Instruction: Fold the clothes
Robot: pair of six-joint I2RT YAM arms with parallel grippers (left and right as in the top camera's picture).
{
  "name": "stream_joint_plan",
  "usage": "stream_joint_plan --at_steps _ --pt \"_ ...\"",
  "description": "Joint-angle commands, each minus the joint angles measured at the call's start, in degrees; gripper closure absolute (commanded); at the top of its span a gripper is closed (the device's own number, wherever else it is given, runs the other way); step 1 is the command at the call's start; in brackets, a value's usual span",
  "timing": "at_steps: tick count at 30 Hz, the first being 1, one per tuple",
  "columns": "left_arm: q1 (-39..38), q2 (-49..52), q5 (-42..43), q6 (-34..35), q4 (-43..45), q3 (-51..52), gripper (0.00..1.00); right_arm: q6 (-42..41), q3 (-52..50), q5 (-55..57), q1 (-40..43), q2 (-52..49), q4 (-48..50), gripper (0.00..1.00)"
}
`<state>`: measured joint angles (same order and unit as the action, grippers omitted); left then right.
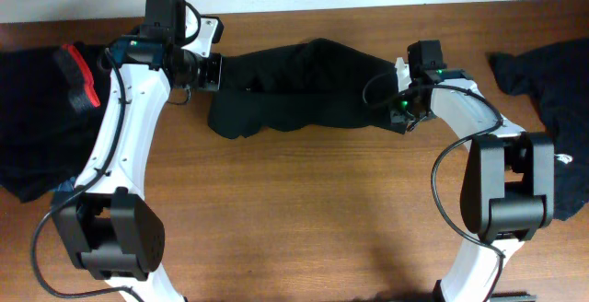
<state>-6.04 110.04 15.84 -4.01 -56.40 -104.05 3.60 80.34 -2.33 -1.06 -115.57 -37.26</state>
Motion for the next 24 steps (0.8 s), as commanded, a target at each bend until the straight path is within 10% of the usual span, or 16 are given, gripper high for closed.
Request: stream_joint_plan --at_steps 1,24 --pt "-0.20 -1.42 -0.61 0.28 -0.04 -0.57 1.00 1.11 0.07 -1.81 -0.09 -0.33 1.11 0.56" --pt "-0.20 -1.42 -0.61 0.28 -0.02 -0.57 1.00 1.07 0.61 -1.73 -0.04 -4.81 4.11 0.58"
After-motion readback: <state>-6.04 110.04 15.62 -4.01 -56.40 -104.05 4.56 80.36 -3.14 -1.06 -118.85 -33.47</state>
